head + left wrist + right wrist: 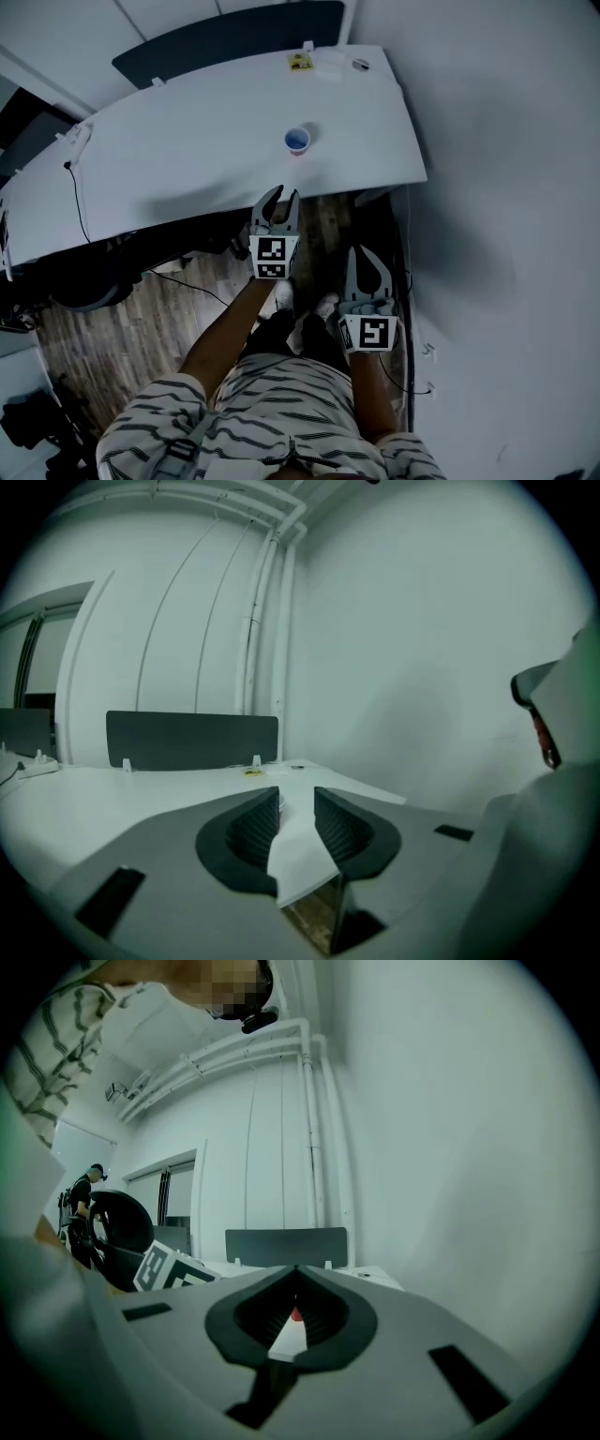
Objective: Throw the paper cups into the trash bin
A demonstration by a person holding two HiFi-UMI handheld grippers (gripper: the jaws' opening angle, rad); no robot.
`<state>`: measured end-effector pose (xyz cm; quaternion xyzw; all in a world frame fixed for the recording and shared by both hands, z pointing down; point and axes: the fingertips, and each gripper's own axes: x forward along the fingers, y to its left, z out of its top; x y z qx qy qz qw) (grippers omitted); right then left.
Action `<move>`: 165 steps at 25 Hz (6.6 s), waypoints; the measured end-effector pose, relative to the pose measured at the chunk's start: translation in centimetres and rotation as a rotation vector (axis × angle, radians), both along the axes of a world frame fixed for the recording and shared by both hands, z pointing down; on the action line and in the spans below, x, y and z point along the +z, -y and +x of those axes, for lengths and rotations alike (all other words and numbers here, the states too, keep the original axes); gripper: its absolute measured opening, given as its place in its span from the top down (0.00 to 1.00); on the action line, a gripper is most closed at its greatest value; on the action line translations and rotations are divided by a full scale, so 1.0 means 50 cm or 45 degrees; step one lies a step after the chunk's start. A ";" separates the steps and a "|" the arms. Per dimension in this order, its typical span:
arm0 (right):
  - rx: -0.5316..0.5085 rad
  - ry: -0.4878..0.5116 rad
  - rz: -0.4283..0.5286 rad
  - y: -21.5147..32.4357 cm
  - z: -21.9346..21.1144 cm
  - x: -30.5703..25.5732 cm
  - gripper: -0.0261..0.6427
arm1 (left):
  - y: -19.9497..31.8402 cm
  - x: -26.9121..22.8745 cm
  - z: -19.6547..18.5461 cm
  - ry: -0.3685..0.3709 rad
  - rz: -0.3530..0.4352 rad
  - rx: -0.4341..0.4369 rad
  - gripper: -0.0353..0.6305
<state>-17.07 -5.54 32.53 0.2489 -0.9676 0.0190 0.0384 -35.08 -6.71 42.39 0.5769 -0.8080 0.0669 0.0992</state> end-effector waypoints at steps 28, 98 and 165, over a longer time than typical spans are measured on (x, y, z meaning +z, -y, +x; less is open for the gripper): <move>0.018 -0.095 -0.106 0.055 -0.022 0.116 0.95 | 0.210 0.243 -0.162 -0.100 -0.215 -0.114 0.54; 0.084 -0.037 -0.085 0.031 0.085 0.032 0.95 | 0.155 0.011 -0.007 0.031 -0.076 0.008 0.48; 0.883 0.026 -0.091 -0.048 0.504 -0.031 0.95 | -0.015 -0.177 0.662 -0.003 -0.002 0.953 0.48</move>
